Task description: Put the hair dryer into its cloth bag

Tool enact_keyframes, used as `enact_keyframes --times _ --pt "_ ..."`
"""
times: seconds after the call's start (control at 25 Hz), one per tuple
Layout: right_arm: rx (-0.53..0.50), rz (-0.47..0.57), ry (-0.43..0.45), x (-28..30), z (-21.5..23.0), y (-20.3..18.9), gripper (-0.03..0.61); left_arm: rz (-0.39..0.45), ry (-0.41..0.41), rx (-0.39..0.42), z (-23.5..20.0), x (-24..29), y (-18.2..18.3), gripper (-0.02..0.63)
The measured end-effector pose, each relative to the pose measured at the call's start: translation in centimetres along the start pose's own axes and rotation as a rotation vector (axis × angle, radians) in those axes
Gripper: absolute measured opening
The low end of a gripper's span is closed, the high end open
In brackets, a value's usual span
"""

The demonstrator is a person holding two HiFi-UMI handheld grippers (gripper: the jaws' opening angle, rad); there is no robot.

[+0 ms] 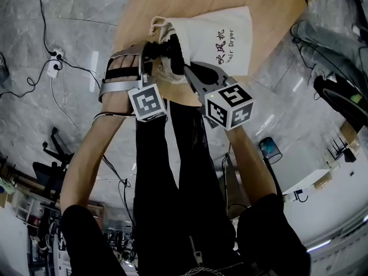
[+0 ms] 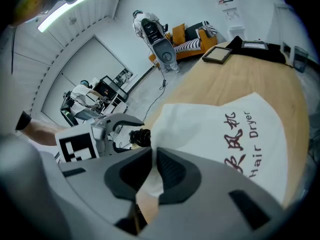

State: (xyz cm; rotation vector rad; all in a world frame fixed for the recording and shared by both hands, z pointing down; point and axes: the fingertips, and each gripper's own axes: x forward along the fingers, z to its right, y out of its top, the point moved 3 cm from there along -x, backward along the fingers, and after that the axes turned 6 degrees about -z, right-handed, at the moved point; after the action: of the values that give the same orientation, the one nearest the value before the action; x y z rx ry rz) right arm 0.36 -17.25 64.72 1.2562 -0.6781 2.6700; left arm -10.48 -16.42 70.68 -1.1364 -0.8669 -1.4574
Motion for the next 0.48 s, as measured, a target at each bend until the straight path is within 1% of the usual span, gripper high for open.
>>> enact_keyframes --times 0.08,0.16,0.28,0.4,0.44,0.48 --pt "0.0 0.0 0.003 -0.1 -0.1 0.0 0.043 0.038 -0.062 -0.072 -0.4 -0.4 -1.7 0.342" --pt "0.0 0.0 0.006 -0.1 -0.1 -0.2 0.043 0.07 -0.13 -0.12 -0.4 -0.1 -3.3 0.352" --pt "0.004 -0.001 0.005 -0.2 -0.2 -0.2 0.043 0.114 -0.18 -0.141 -0.7 0.9 -4.8 0.354" --pt "0.004 0.0 0.003 -0.1 -0.3 -0.2 0.043 0.148 -0.221 -0.165 -0.6 1.7 -5.4 0.353" --pt "0.005 0.001 0.003 -0.1 -0.2 -0.2 0.043 0.154 -0.216 -0.17 -0.6 1.9 -5.4 0.343" --pt "0.007 0.003 0.002 0.0 -0.2 -0.3 0.043 0.159 -0.199 -0.17 -0.7 1.9 -5.4 0.263"
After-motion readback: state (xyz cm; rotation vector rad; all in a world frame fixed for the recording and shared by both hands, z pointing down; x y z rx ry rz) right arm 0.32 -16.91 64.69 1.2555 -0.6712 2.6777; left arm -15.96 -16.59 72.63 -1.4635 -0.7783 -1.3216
